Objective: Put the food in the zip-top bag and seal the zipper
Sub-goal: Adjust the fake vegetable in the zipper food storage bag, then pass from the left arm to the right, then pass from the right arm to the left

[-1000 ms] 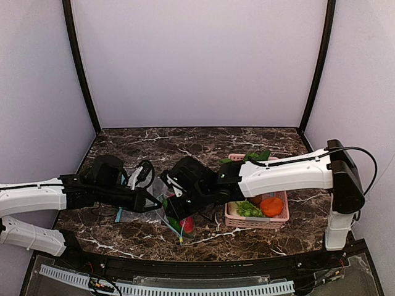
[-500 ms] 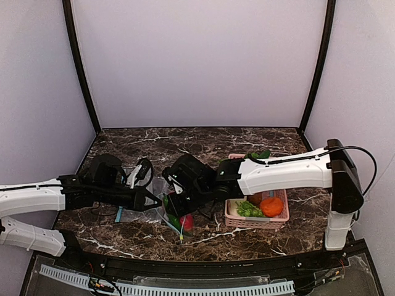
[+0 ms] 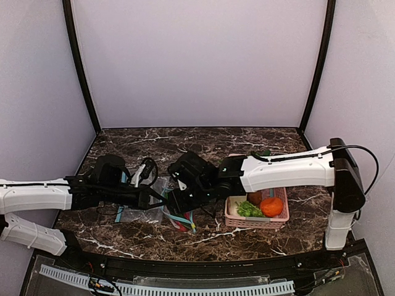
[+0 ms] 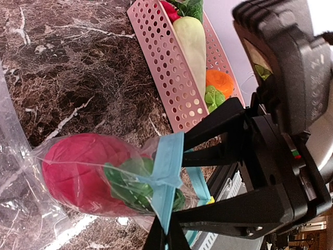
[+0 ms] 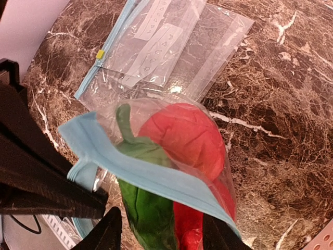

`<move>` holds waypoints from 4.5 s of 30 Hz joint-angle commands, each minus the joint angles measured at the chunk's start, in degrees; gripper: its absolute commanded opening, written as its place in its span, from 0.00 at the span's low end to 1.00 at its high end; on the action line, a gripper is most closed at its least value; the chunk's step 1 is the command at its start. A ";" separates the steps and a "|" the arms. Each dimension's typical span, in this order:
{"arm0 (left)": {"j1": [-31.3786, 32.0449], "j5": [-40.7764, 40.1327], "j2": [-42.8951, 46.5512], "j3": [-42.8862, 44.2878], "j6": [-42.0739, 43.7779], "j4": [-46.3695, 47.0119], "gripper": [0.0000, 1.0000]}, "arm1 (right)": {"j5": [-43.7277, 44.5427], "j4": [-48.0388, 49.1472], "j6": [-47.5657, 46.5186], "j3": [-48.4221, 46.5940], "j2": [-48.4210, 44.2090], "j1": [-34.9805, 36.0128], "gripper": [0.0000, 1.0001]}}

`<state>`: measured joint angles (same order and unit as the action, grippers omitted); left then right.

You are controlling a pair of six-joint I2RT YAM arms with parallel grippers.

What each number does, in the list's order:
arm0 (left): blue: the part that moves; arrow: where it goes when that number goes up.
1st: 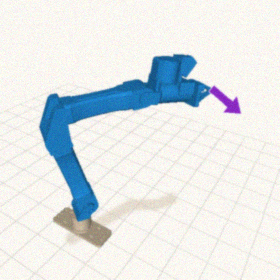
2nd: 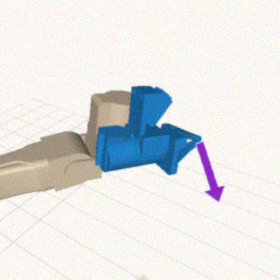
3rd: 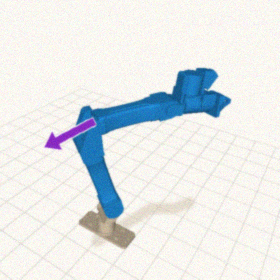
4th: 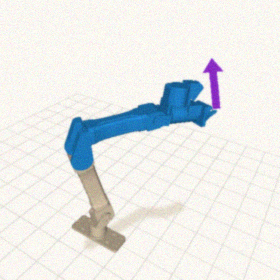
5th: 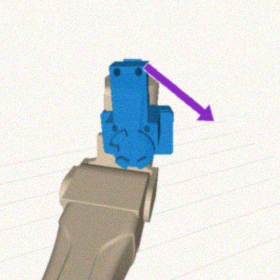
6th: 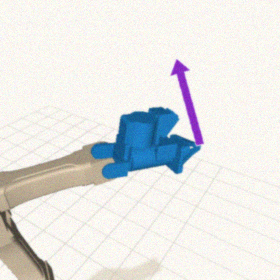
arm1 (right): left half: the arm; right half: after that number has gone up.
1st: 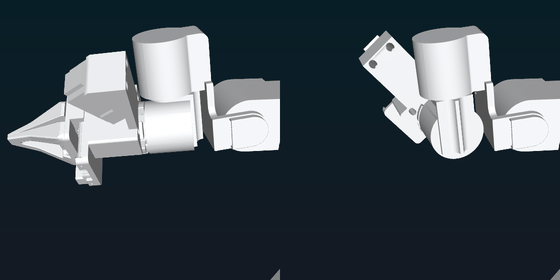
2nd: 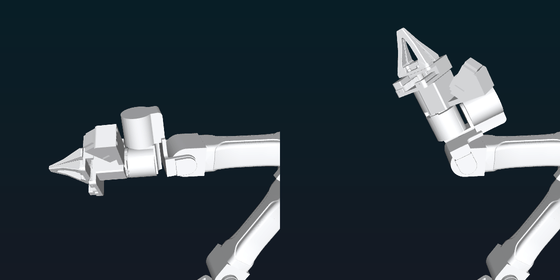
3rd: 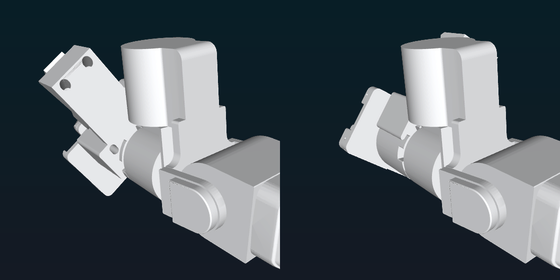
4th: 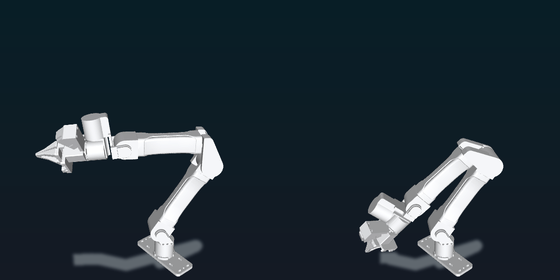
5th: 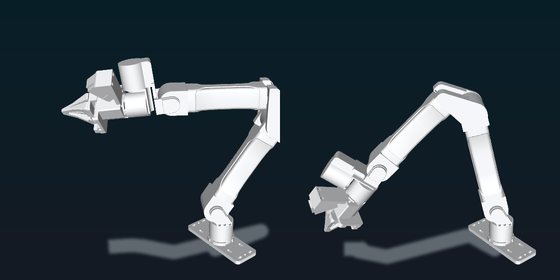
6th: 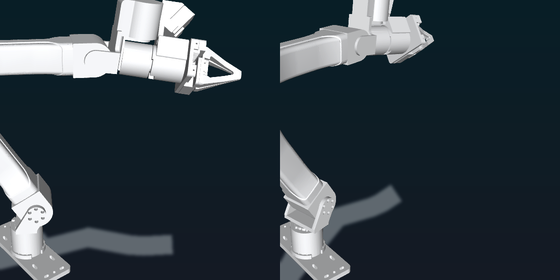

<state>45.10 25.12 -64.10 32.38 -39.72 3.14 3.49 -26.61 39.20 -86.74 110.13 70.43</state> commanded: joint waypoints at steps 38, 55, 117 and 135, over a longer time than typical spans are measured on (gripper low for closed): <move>-1.34 -8.03 0.70 -0.76 -4.54 0.95 0.01 | 16.61 21.15 2.44 25.54 -9.99 13.56 0.32; -1.72 -8.16 1.11 -0.87 -4.26 0.15 0.01 | 18.10 20.84 0.61 23.60 -8.48 13.59 0.00; 19.67 3.99 -9.66 26.31 41.27 -14.28 0.74 | -23.26 11.76 -23.47 34.87 -40.91 -0.29 0.00; 18.36 9.39 -14.37 25.15 43.56 -13.27 0.63 | -29.13 11.69 -24.71 34.58 -40.73 -0.24 0.00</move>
<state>64.14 31.11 -78.11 58.74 3.92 -11.38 -24.10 -17.12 15.49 -52.21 70.50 70.43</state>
